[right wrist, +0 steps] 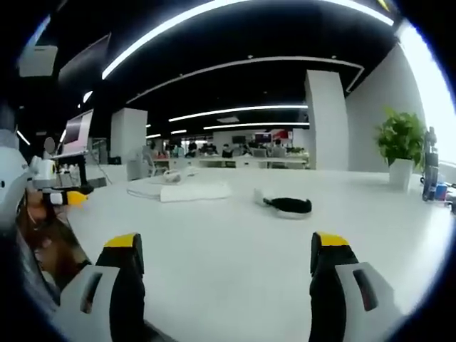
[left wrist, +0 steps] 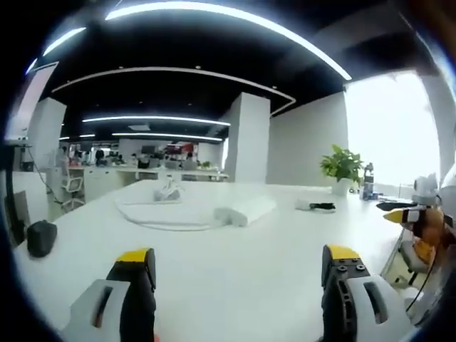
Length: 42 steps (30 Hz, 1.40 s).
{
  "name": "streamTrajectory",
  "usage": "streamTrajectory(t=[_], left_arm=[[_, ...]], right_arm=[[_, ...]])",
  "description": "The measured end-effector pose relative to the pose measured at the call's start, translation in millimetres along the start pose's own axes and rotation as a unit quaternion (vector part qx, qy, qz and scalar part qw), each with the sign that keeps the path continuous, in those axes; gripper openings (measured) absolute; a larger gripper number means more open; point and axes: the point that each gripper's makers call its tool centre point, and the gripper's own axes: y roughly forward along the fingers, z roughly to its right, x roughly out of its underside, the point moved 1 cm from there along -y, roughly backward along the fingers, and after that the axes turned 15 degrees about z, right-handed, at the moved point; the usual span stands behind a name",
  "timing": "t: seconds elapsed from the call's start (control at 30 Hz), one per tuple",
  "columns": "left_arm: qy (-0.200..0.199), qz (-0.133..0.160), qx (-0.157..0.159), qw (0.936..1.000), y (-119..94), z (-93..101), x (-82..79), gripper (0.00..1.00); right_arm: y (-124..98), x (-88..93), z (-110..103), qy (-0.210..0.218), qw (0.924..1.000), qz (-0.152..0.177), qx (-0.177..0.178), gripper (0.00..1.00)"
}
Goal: Straighten the power strip on the desk, plug the charger into it
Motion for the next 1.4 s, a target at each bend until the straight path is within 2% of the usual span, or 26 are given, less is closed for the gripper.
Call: streamTrajectory(t=[0.33,0.67,0.73,0.83,0.97,1.1,1.4], left_arm=[[0.004,0.001,0.013,0.9999,7.9,3.7,-7.7,0.98],[0.010,0.009,0.036,0.9993,27.1,8.9,-21.3,0.98],[0.012,0.011,0.039,0.9991,32.1,9.3,-23.2,0.98],[0.008,0.019,0.042,0.9989,39.5,9.2,-26.4,0.98],[0.011,0.024,0.037,0.9989,48.4,4.3,-26.6,0.98],[0.005,0.021,0.043,0.9989,53.6,4.2,-24.1,0.97],[0.008,0.010,0.047,0.9988,63.6,3.5,-17.0,0.97]], right_arm=[[11.9,-5.6,-8.2,-0.001,0.9995,0.002,-0.032,0.97],[39.4,-15.0,-18.9,-0.012,0.9965,0.011,-0.082,0.97],[46.7,-17.1,-22.6,-0.011,0.9954,0.017,-0.094,0.97],[58.8,-26.5,-30.5,0.011,0.9919,0.055,-0.114,0.97],[70.8,-25.0,-31.4,0.025,0.9905,0.057,-0.123,0.97],[80.6,-17.5,-30.5,0.013,0.9906,0.042,-0.129,0.97],[94.0,-8.3,-24.7,0.010,0.9904,0.034,-0.133,0.97]])
